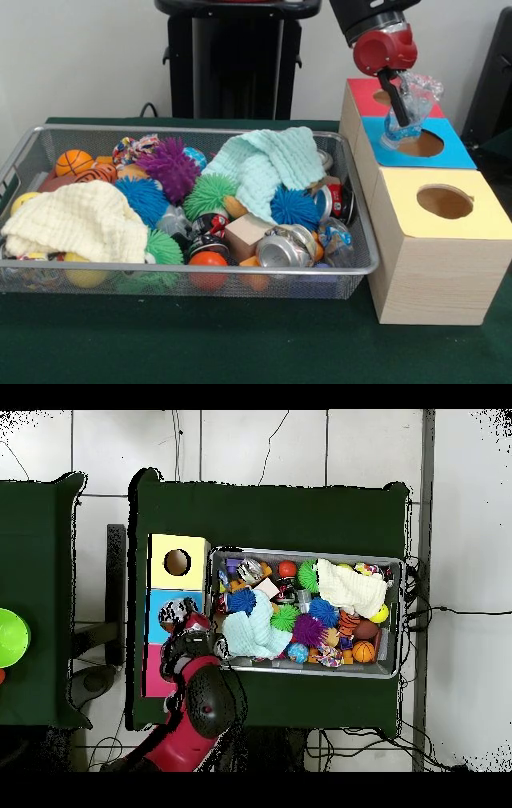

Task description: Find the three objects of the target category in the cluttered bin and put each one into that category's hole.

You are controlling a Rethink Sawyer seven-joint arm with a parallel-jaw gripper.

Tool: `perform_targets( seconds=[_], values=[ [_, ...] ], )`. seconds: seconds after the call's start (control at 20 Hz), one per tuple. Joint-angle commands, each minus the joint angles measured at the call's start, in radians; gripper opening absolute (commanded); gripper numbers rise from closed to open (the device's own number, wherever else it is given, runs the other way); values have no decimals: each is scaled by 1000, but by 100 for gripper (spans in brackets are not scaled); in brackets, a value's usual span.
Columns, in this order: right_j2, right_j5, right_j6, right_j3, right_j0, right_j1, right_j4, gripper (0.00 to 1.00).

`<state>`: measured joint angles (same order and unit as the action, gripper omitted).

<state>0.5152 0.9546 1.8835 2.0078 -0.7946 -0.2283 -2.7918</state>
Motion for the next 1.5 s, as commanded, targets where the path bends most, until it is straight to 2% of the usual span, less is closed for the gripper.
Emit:
perform_targets(
  seconds=[0.05, 0.45, 0.7, 1.1, 1.2, 1.5],
  values=[
    [-85, -11, -105, -147, -4, 59, -43, 0],
    [-68, -95, -27, -215, -52, 62, -86, 0],
    [-54, -136, -5, -261, -77, 97, -120, 0],
    [-53, -116, -35, -287, -81, 140, -153, 0],
    [-54, -105, -41, -281, -78, 147, -139, 0],
    [-81, -23, -46, -211, -53, 136, -101, 0]
  ],
)
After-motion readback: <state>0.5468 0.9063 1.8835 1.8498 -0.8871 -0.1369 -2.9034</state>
